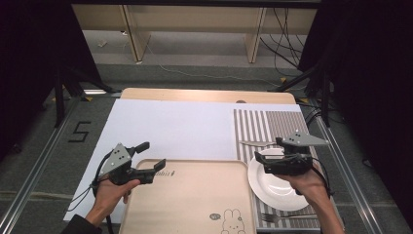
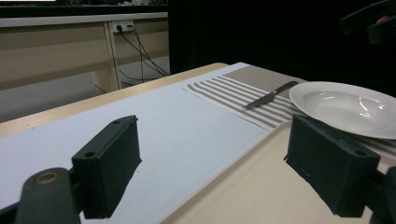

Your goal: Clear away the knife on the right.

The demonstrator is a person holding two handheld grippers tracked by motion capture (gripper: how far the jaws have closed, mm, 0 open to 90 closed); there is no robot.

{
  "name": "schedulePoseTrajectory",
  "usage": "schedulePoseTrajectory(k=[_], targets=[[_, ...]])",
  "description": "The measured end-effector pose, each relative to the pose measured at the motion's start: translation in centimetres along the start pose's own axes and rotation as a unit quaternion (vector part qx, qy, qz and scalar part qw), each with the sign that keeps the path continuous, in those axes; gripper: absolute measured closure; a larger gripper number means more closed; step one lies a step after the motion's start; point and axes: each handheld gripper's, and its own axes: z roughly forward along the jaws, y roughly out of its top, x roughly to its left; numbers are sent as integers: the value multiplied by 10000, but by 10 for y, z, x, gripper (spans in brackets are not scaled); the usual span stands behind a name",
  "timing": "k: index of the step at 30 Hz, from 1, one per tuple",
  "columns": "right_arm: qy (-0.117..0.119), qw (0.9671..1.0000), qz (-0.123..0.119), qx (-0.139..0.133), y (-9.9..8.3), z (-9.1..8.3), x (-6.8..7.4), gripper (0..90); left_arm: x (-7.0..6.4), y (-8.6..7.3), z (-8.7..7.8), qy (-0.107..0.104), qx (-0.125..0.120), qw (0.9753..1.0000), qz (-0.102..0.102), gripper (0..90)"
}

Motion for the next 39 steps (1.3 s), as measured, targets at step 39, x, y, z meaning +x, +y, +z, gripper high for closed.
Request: schedulePoseTrajectory(k=[39], targets=[[-321, 9511, -337, 3055, 28, 104, -124, 174, -1, -2, 3, -86, 4, 10000, 32, 166]])
